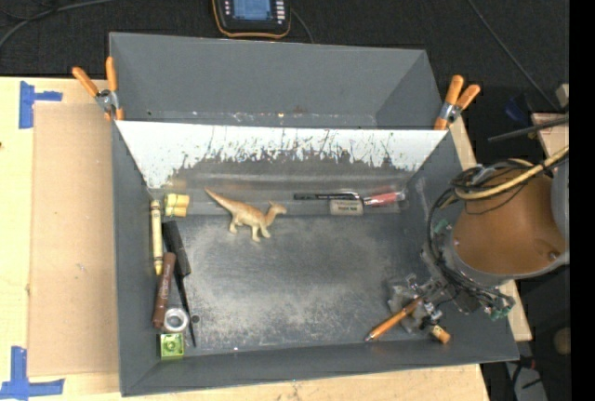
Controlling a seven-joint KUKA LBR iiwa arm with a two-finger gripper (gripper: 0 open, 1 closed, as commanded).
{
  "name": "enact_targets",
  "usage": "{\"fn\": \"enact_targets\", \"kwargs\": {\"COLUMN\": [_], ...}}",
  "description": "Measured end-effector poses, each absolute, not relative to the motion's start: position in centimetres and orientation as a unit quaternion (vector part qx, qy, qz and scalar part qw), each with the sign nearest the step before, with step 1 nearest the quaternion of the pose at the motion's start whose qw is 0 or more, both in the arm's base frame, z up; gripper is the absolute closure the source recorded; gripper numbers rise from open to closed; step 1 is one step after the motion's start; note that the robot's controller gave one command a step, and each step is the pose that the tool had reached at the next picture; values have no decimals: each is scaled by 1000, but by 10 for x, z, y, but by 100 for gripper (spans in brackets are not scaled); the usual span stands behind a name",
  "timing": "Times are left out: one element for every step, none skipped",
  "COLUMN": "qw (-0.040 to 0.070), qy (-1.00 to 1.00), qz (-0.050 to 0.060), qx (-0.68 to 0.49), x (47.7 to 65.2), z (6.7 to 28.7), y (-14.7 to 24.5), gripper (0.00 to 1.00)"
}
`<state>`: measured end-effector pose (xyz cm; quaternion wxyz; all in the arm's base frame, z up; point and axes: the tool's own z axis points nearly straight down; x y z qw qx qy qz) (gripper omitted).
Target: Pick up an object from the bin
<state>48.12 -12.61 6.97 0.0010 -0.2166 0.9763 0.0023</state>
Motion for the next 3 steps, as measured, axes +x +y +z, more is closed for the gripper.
{"fn": "enact_targets", "kwargs": {"qw": [-2,-1,-2], "qy": [976,977,977], "qz": [4,4,4], "qx": [-216,-215,-215], "x": [479,480,480], "z": [90,111,128], "y": [-125,-124,-124], "gripper": [100,100,100]}}
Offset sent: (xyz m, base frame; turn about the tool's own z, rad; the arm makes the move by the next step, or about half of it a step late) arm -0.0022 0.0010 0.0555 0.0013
